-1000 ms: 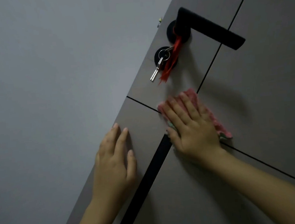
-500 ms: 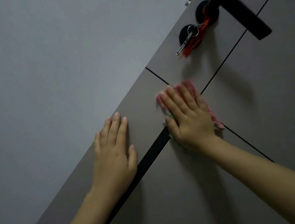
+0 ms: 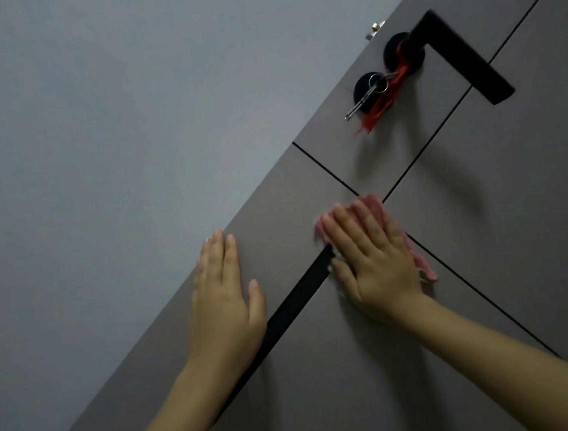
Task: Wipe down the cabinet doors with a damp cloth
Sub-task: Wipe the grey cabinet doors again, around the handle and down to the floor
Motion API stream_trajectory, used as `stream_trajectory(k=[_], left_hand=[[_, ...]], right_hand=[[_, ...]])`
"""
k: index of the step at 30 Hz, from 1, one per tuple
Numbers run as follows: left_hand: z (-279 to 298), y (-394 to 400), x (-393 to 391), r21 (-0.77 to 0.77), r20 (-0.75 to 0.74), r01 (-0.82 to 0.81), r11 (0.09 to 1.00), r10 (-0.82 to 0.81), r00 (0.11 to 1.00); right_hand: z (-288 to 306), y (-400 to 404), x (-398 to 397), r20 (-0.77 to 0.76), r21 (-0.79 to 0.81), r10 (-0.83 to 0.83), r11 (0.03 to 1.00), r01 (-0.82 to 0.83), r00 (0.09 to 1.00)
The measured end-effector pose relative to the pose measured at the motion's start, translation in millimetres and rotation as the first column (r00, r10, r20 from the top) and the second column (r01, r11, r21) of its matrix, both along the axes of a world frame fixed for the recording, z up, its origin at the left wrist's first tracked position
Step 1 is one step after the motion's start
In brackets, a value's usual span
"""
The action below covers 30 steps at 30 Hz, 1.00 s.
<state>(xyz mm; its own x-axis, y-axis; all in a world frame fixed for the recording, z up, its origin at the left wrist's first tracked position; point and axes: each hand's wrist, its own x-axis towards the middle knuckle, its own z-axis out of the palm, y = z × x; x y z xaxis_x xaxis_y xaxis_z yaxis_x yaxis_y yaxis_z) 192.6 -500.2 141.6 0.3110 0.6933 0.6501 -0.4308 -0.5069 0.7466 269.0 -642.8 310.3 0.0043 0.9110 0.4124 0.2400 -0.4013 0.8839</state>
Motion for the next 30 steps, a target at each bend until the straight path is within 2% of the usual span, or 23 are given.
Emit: stream_trajectory(k=[2, 4, 7, 9, 10, 13, 15, 16, 18, 19, 20, 22, 23, 24, 25, 26, 28, 30], left_hand=[[0, -1, 1, -0.002, 0.013, -0.018, 1.000, 0.018, 1.000], [-2, -2, 3, -0.011, 0.021, -0.022, 1.000, 0.022, 1.000], [-5, -7, 8, -0.002, 0.023, -0.033, 0.999, 0.033, 0.999], [-4, -14, 13, 0.004, -0.008, -0.083, 0.997, 0.083, 0.996], [-2, -22, 14, 0.001, -0.045, -0.094, 0.996, 0.094, 0.995], [9, -38, 14, 0.003, -0.083, -0.098, 0.995, 0.097, 0.992], [15, -54, 13, 0.083, -0.060, -0.084, 0.993, 0.089, 0.994], [16, -63, 14, 0.133, -0.051, -0.079, 0.988, 0.087, 0.995], [20, -79, 19, 0.220, -0.029, -0.077, 0.972, 0.085, 0.996], [24, -85, 20, 0.258, -0.021, -0.085, 0.962, 0.094, 0.995], [30, -92, 23, 0.290, -0.004, -0.096, 0.952, 0.102, 0.995], [50, -102, 28, 0.316, 0.036, -0.118, 0.941, 0.112, 0.993], [61, -108, 30, 0.321, 0.042, -0.111, 0.941, 0.103, 0.994], [70, -115, 31, 0.308, 0.037, -0.098, 0.946, 0.091, 0.995], [76, -119, 32, 0.279, 0.033, -0.082, 0.957, 0.076, 0.997], [79, -124, 32, 0.254, 0.042, -0.078, 0.964, 0.069, 0.997], [81, -137, 34, 0.281, 0.084, -0.077, 0.957, 0.055, 0.995], [80, -148, 38, 0.336, 0.111, -0.090, 0.937, 0.056, 0.992]], right_hand=[[2, 48, -5, -0.021, 0.189, 0.071, 0.980, -0.066, 0.997], [-8, 89, -8, -0.032, 0.238, 0.148, 0.962, -0.136, 0.988], [-37, 75, -3, -0.022, -0.006, 0.163, 0.987, -0.163, 0.986], [-47, 20, 3, -0.017, -0.138, 0.123, 0.983, -0.124, 0.992], [-41, -17, 7, -0.016, -0.143, 0.095, 0.985, -0.096, 0.995], [13, -99, 21, 0.007, 0.052, 0.028, 0.998, -0.028, 1.000], [56, -116, 26, 0.002, 0.272, -0.021, 0.962, 0.020, 1.000], [71, -106, 23, -0.013, 0.421, -0.016, 0.907, 0.020, 1.000], [77, -65, 17, -0.027, 0.709, 0.014, 0.705, 0.009, 1.000], [67, -43, 14, -0.028, 0.754, 0.050, 0.657, -0.012, 0.998], [53, -33, 10, -0.017, 0.703, 0.084, 0.710, -0.048, 0.996], [23, -45, 11, 0.000, 0.360, 0.098, 0.929, -0.091, 0.995], [17, -69, 14, -0.005, 0.210, 0.087, 0.974, -0.084, 0.996], [18, -96, 16, -0.005, 0.126, 0.084, 0.989, -0.083, 0.996], [25, -124, 21, 0.005, 0.117, 0.086, 0.989, -0.087, 0.996], [34, -151, 26, 0.028, 0.177, 0.072, 0.981, -0.076, 0.997], [59, -194, 36, 0.063, 0.403, 0.005, 0.915, -0.030, 0.998], [74, -197, 40, 0.014, 0.688, -0.006, 0.725, -0.005, 1.000]])
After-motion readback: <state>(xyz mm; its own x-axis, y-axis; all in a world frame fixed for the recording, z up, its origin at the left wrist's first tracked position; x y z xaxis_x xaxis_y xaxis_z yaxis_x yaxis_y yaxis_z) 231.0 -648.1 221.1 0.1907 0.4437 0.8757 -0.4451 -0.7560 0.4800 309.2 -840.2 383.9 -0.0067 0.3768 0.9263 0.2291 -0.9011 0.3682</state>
